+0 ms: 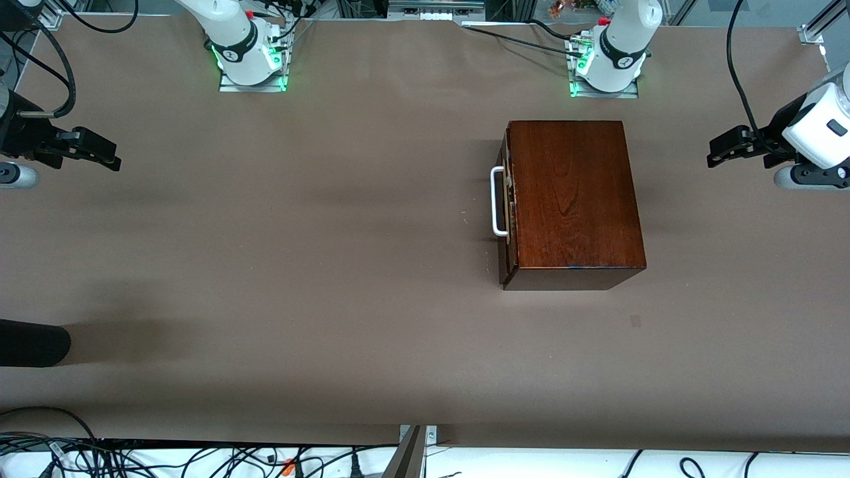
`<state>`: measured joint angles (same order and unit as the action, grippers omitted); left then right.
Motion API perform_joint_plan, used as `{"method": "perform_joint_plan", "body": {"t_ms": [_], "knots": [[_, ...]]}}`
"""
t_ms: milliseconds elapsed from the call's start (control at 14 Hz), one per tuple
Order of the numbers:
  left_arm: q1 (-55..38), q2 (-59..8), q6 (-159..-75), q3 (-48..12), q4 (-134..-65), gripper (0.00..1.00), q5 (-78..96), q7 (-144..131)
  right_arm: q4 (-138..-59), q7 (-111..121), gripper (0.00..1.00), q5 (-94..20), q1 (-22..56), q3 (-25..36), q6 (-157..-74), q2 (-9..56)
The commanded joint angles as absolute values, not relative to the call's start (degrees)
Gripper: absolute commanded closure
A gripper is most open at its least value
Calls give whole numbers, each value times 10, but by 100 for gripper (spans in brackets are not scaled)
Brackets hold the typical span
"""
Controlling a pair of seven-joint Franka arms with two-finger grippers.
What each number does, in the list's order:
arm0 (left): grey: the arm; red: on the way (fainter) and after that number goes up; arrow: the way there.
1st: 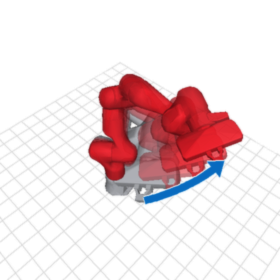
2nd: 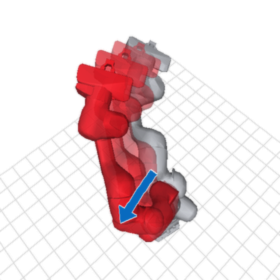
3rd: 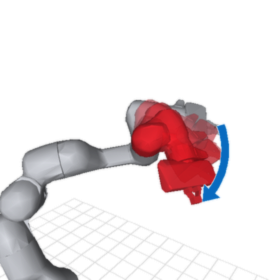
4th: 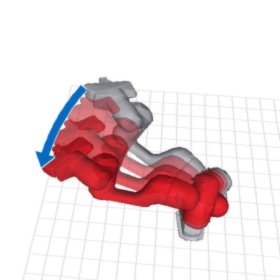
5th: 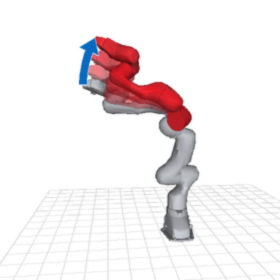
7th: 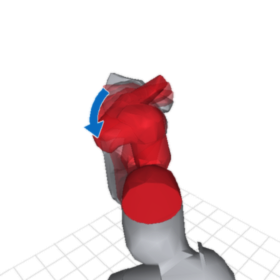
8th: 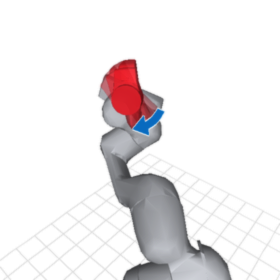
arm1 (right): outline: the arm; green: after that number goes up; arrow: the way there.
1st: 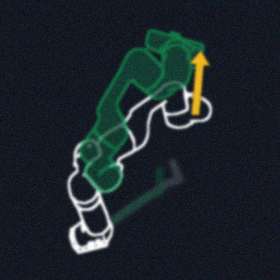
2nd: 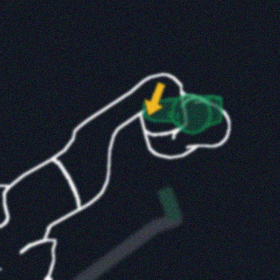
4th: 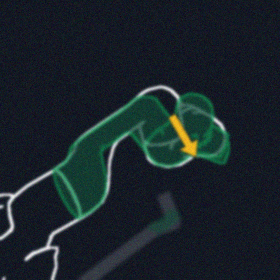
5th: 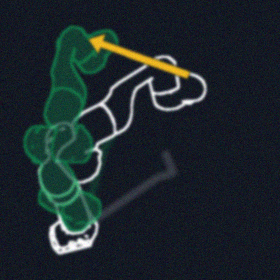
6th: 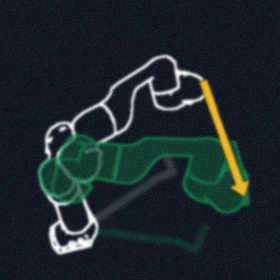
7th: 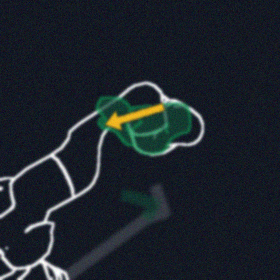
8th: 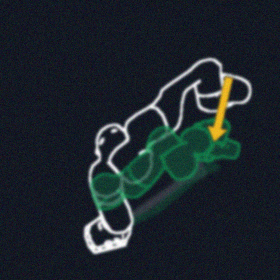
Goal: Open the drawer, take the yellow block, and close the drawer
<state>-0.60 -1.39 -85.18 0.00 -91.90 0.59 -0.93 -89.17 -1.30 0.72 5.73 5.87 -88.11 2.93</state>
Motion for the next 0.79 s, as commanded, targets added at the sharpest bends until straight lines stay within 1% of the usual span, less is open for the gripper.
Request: {"method": "perform_joint_plan", "body": {"t_ms": [0,214,429,571,714], "knots": [[-8,-24,-830,3,-899,0,5,-4,-899,-8,0,-2,54,57,-882,21],[-11,-23,-817,-3,-899,0,5,-7,-899,-8,0,-2,54,57,-882,20],[-17,-24,-787,-11,-899,0,11,-4,-899,-8,0,-2,54,57,-882,21],[-17,-27,-788,-43,-898,0,13,-8,-899,-8,0,-2,54,57,-882,21],[-18,-34,-793,-89,-898,0,14,-12,-899,-8,0,-2,54,57,-882,20]]}}
